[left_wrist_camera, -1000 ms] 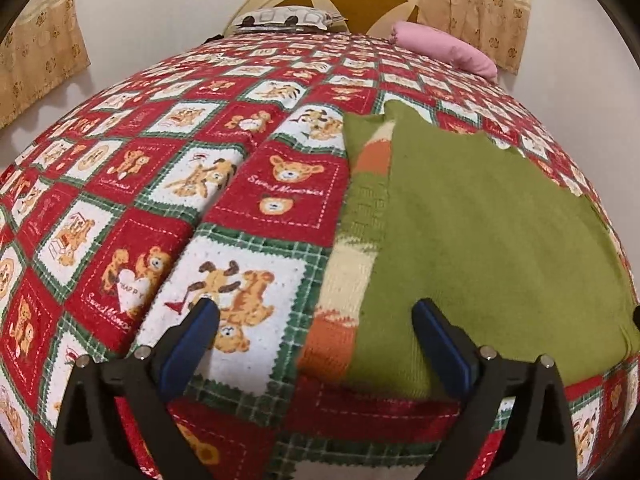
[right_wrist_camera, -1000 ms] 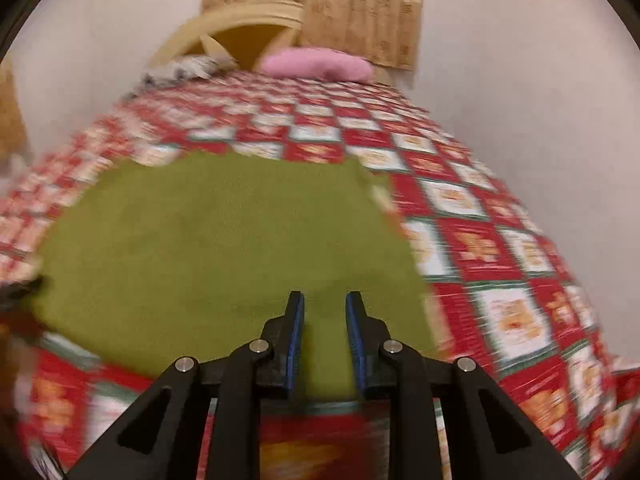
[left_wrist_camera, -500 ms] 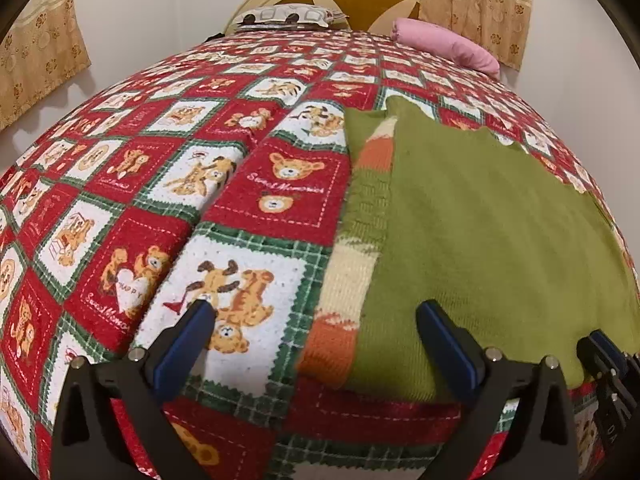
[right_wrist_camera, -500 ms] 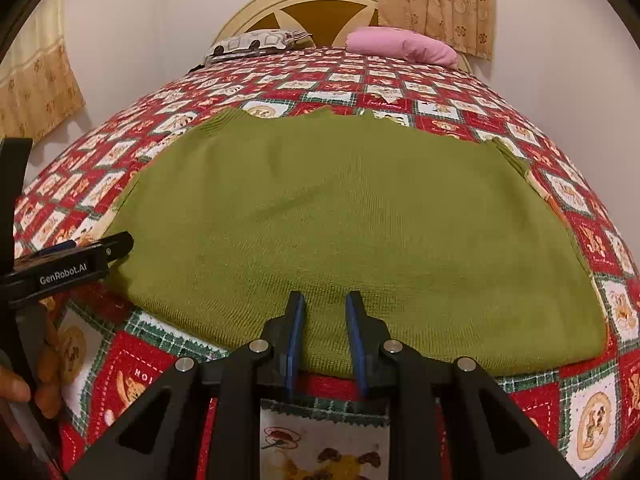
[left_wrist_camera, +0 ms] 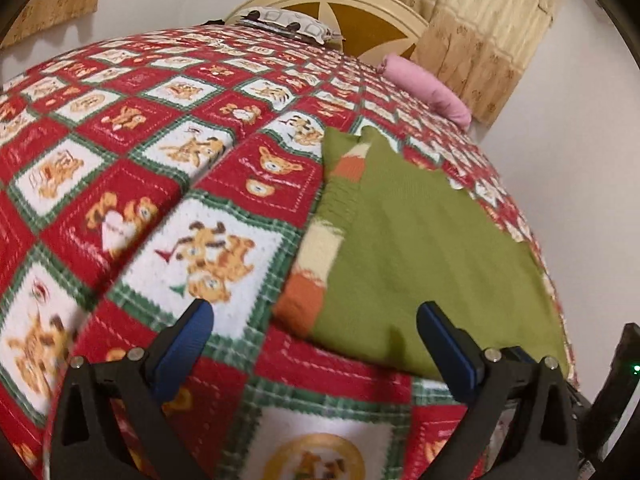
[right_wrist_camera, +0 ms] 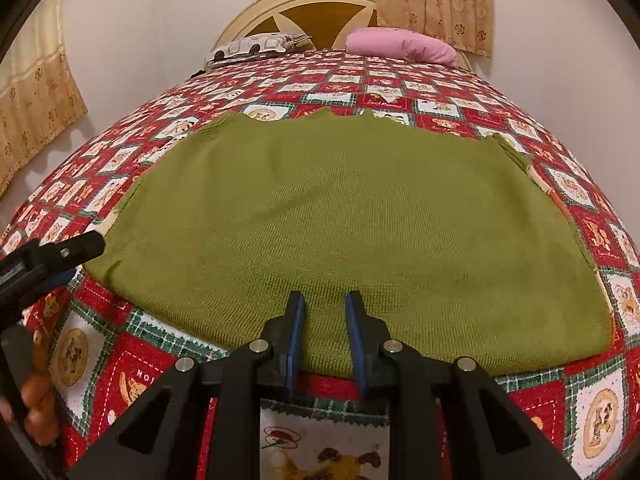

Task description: Fold small clothes

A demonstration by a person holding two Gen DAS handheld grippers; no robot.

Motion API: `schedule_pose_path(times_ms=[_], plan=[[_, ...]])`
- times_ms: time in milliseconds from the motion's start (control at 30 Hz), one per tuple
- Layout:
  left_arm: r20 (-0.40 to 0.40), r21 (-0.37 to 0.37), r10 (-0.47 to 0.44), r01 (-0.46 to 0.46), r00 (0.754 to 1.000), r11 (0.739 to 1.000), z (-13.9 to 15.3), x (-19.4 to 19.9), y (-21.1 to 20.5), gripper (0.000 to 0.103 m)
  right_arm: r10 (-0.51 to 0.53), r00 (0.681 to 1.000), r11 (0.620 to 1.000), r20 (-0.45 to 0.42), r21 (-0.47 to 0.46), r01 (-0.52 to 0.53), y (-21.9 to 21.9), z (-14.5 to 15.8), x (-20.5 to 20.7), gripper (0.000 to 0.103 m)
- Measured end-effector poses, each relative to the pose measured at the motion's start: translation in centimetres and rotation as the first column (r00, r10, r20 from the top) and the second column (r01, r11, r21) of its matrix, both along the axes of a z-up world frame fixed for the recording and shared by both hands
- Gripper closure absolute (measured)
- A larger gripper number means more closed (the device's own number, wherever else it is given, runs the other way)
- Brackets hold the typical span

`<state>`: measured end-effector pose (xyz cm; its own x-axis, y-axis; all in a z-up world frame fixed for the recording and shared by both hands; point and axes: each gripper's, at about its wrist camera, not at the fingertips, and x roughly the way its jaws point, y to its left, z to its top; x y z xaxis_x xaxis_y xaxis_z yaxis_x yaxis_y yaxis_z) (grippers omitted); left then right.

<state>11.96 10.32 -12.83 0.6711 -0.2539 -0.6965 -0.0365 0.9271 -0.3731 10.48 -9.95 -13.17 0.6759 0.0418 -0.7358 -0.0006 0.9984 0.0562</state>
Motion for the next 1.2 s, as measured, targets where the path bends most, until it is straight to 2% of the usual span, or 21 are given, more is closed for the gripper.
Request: schedule_pose_path(times_ms=[100,200,233,267,300,367,433,533,600,667,733,767,800,833,1000,1100,1200], plan=[[-0.021,0.046,-0.004,0.004,1.0,0.999,-0.1,1.4,-1.4,0.0,0.001,1.0,1.0,0.001,0.007,-0.001,-0.1,0.0,0.0,0.081],[-0.011,-0.012,-0.008,0.008,1.0,1.0,0.0,2.8,-1.8,0.002,0.001,1.0,1.0,0.002,0.012,-0.001,-0.1,0.0,-0.1,0.081],[-0.004,-0.034,-0.018,0.017,1.0,0.999,0.0,3.1,-1.9,0.014,0.001,1.0,1.0,0.002,0.014,-0.001,-0.1,0.0,-0.1,0.081],[-0.003,-0.036,-0.021,0.021,1.0,0.999,0.0,3.4,-2.1,0.031,0.002,1.0,1.0,0.002,0.014,-0.002,-0.1,0.0,-0.1,0.081],[-0.005,-0.027,-0.022,0.022,1.0,0.999,0.1,3.6,-2.4,0.04,0.002,1.0,1.0,0.002,0.013,-0.002,-0.1,0.0,-0.1,0.081],[-0.004,-0.032,-0.022,0.022,1.0,0.999,0.1,3.8,-2.4,0.072,0.002,1.0,1.0,0.002,0.014,-0.002,-0.1,0.0,-0.1,0.081],[-0.006,-0.053,-0.022,0.022,1.0,0.998,0.0,3.9,-2.1,0.081,0.002,1.0,1.0,0.003,0.018,-0.002,-0.2,0.0,-0.1,0.081],[-0.022,-0.112,-0.006,0.003,1.0,0.994,-0.5,4.2,-1.2,0.08,0.003,1.0,1.0,0.004,0.025,-0.003,-0.2,0.0,-0.1,0.081],[-0.039,-0.163,0.005,-0.012,0.999,0.987,-0.9,4.9,-0.8,0.071,0.003,1.0,1.0,0.004,0.025,-0.003,-0.2,0.0,-0.1,0.081],[-0.039,-0.196,-0.004,-0.004,0.999,0.981,-0.8,5.6,-0.9,0.054,0.003,1.0,1.0,0.004,0.026,-0.003,-0.2,0.0,-0.1,0.081],[-0.032,-0.163,-0.008,0.003,0.999,0.987,-0.5,6.0,-1.8,0.052,0.003,1.0,1.0,0.004,0.026,-0.003,-0.2,0.0,-0.1,0.081],[-0.029,-0.142,-0.01,0.006,1.0,0.99,-0.4,6.1,-2.1,0.056,0.003,1.0,1.0,0.004,0.025,-0.003,-0.2,0.0,-0.1,0.081],[-0.02,-0.107,-0.008,0.006,1.0,0.994,-0.1,5.9,-2.6,0.066,0.003,1.0,1.0,0.004,0.025,-0.003,-0.2,0.0,-0.1,0.081],[-0.007,-0.091,-0.012,0.012,1.0,0.996,0.1,5.6,-2.9,0.081,0.003,1.0,1.0,0.005,0.026,-0.003,-0.2,0.0,-0.1,0.081],[0.037,-0.094,0.012,-0.008,0.999,0.996,0.9,4.7,-3.1,0.083,0.003,1.0,1.0,0.005,0.023,-0.004,-0.3,0.2,-0.2,0.081],[0.082,-0.023,-0.014,0.016,0.997,1.0,1.9,4.6,-5.0,0.083,0.014,1.0,0.999,0.015,0.036,-0.015,-0.3,1.1,-0.1,0.081],[0.135,0.036,-0.061,0.056,0.989,0.998,2.8,4.3,-7.1,0.083,0.026,0.999,0.998,0.046,0.052,-0.029,-0.5,3.2,1.0,0.081]])
